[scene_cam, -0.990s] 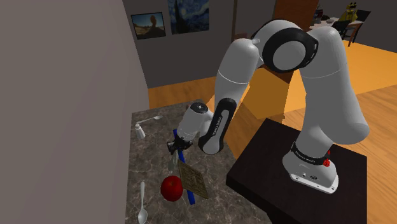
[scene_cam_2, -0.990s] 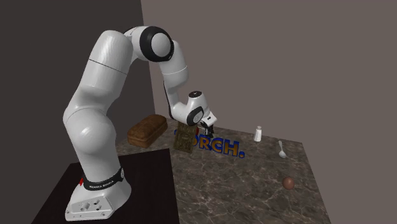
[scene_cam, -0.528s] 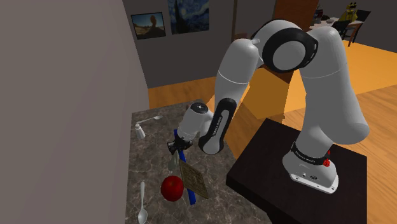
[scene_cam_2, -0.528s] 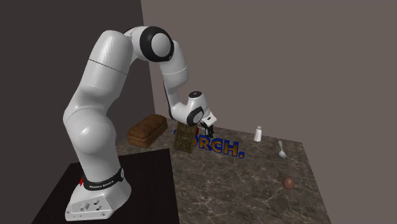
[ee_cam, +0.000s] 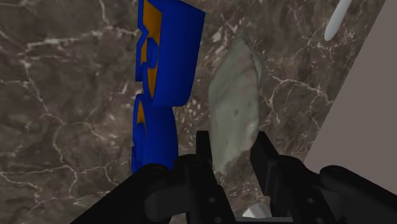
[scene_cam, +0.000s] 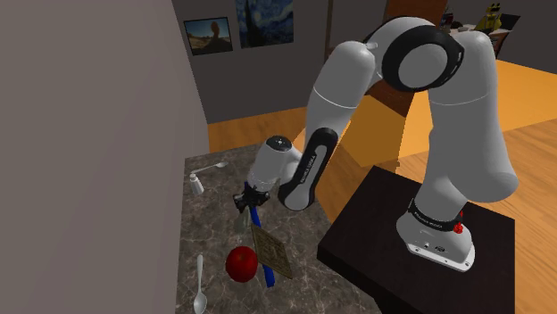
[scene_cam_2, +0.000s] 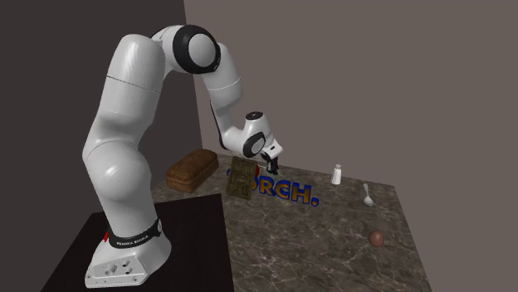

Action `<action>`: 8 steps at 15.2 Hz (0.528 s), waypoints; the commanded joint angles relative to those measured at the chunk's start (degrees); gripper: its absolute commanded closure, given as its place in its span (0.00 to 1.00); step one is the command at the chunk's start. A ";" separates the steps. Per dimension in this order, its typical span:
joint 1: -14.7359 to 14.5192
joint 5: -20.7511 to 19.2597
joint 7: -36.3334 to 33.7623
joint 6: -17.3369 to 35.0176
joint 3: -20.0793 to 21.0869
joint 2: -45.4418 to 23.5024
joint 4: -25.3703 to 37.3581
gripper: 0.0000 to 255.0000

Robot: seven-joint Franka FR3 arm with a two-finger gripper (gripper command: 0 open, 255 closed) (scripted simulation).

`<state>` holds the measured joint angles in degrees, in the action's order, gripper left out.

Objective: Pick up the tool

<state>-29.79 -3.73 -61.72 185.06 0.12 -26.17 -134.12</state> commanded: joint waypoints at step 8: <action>1.16 0.19 0.31 -5.89 1.26 7.37 -1.50 1.00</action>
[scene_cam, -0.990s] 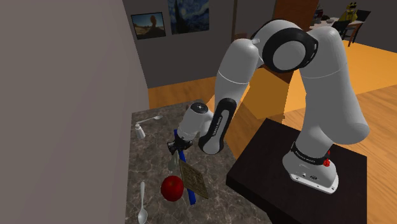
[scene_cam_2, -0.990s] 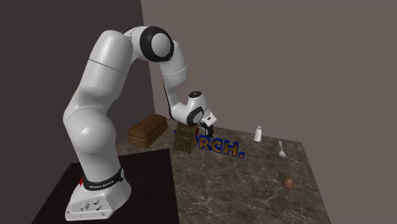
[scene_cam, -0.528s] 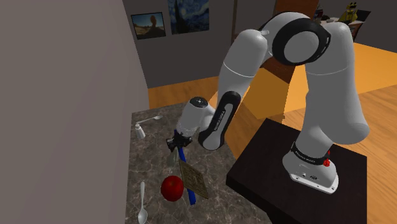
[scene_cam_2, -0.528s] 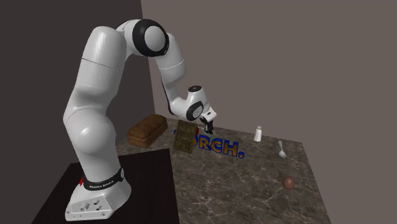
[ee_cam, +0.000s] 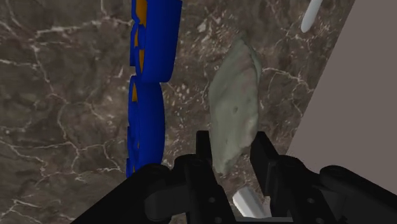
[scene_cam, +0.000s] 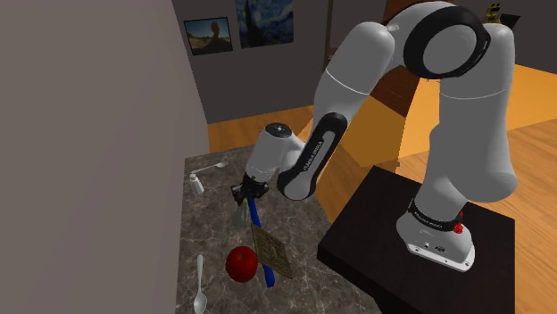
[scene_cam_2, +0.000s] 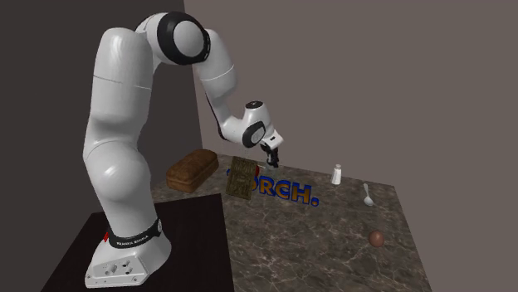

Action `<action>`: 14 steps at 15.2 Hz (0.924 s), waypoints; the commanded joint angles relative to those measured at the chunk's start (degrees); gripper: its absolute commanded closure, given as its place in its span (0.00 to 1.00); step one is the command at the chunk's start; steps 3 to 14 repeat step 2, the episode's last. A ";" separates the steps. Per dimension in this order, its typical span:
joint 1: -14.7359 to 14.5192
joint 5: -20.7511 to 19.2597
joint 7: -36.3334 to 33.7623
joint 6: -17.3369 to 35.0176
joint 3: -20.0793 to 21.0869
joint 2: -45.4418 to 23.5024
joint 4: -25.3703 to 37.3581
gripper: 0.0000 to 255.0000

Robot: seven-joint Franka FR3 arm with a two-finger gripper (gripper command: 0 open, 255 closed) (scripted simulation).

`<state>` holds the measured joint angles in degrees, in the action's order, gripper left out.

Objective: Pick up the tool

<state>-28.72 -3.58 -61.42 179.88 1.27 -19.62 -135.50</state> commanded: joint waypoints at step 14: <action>0.10 0.06 0.02 -0.80 0.14 0.93 -0.13 1.00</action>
